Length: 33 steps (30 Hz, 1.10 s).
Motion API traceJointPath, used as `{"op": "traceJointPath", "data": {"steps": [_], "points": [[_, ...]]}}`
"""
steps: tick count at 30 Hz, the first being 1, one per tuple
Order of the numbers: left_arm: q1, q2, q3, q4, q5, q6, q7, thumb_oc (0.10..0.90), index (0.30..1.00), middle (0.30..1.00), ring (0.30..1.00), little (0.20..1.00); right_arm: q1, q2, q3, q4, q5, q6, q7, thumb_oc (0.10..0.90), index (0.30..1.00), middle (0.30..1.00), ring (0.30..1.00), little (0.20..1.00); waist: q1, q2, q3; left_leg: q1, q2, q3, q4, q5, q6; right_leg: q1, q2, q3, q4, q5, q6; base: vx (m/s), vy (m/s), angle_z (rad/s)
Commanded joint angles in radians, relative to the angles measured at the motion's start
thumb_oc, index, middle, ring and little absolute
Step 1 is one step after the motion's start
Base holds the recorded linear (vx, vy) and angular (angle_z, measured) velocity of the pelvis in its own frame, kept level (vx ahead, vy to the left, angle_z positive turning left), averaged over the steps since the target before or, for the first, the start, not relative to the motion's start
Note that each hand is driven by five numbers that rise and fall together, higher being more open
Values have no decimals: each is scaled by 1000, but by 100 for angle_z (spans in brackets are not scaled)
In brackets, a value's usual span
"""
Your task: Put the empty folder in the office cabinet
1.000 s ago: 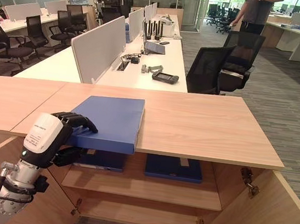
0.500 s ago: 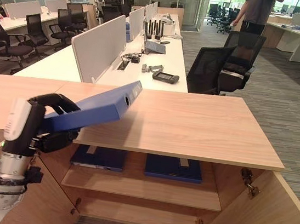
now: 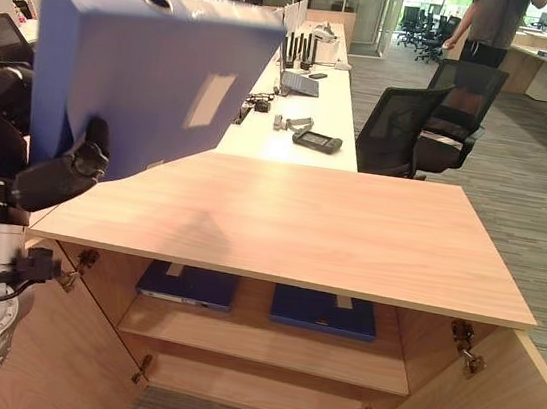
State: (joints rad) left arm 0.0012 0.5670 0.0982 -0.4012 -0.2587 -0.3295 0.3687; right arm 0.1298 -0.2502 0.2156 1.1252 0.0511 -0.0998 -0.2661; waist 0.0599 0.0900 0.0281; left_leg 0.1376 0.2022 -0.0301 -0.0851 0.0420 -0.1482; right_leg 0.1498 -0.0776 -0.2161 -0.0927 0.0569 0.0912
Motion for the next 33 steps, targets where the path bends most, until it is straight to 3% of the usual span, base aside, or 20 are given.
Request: {"op": "traceJointPath", "data": {"steps": [1, 6, 7, 9, 16, 20, 22, 24, 26, 31, 33], "points": [[-172, -8, 87, -95, -206, -140, -42, 400, 300, 300, 300, 300, -92, 10, 44, -4, -2, -20, 12, 800, 900, 900, 900, 900, 0, -31, -8, -28, 27, -26, -2, 40, -48, 17, -76, 3, 67, -86, 81, -41, 30, 4], [-160, -44, 85, -71, -392, -165, -125, 400, 300, 300, 300, 300, -88, 14, 60, -30, 5, -21, 33, 800, 900, 900, 900, 900, 5, -36, -5, -31, 23, -33, -2, 39, -45, 16, -79, 2, 69, -85, 82, -13, 19, 5], [-145, -74, 78, -58, -514, -167, -185, 400, 300, 300, 300, 300, -92, 19, 69, -41, 15, -23, 50, 800, 900, 900, 900, 900, 8, -39, -3, -33, 21, -34, -2, 38, -43, 17, -81, 0, 69, -84, 83, -38, 26, 8], [-132, -94, 72, -43, -591, -172, -217, 400, 300, 300, 300, 300, -94, 24, 78, -68, 38, -28, 66, 800, 900, 900, 900, 900, 11, -42, -2, -34, 20, -35, -2, 38, -42, 16, -81, -1, 70, -83, 83, -33, 22, 6], [-71, -89, 90, 12, -770, -152, -344, 400, 300, 300, 300, 300, -94, 14, 122, -249, 106, -62, 126, 800, 900, 900, 900, 900, 16, -50, -3, -39, 16, -36, -2, 40, -38, 12, -86, 2, 70, -78, 83, 0, 0, 0], [-41, -21, 138, 79, -964, -83, -487, 400, 300, 300, 300, 300, -87, 4, 130, -324, 119, -78, 155, 800, 900, 900, 900, 900, 18, -50, -6, -44, 12, -36, -2, 48, -36, 6, -91, 4, 68, -74, 85, 0, 0, 0], [-1, 59, 183, 133, -1104, 3, -599, 400, 300, 300, 300, 300, -82, -8, 127, -332, 109, -81, 178, 800, 900, 900, 900, 900, 15, -44, -9, -47, 9, -37, -2, 45, -35, -2, -95, 8, 69, -67, 88, -19, 15, 1], [14, 94, 196, 148, -1109, 18, -626, 400, 300, 300, 300, 300, -77, -12, 127, -327, 102, -82, 183, 800, 900, 900, 900, 900, 15, -41, -11, -45, 10, -35, -2, 45, -35, -4, -94, 10, 69, -66, 88, 0, 0, 0], [50, 147, 226, 154, -1164, 93, -713, 400, 300, 300, 300, 300, -70, -16, 133, -306, 84, -78, 203, 800, 900, 900, 900, 900, 18, -39, -17, -39, 11, -31, -2, 45, -34, -3, -94, 20, 66, -63, 88, 21, 16, 3], [69, 211, 204, 110, -1140, 117, -767, 400, 300, 300, 300, 300, -79, -7, 135, -245, 83, -76, 211, 800, 900, 900, 900, 900, 25, -38, -20, -25, 16, -23, -2, 31, -36, 3, -91, 30, 65, -72, 90, 7, 2, -8], [62, 278, 162, 55, -1121, 132, -787, 400, 300, 300, 300, 300, -88, -6, 149, -229, 87, -77, 218, 800, 900, 900, 900, 900, 29, -41, -22, -20, 20, -20, -2, 30, -34, 4, -91, 33, 69, -73, 92, -6, -7, -8]]}}
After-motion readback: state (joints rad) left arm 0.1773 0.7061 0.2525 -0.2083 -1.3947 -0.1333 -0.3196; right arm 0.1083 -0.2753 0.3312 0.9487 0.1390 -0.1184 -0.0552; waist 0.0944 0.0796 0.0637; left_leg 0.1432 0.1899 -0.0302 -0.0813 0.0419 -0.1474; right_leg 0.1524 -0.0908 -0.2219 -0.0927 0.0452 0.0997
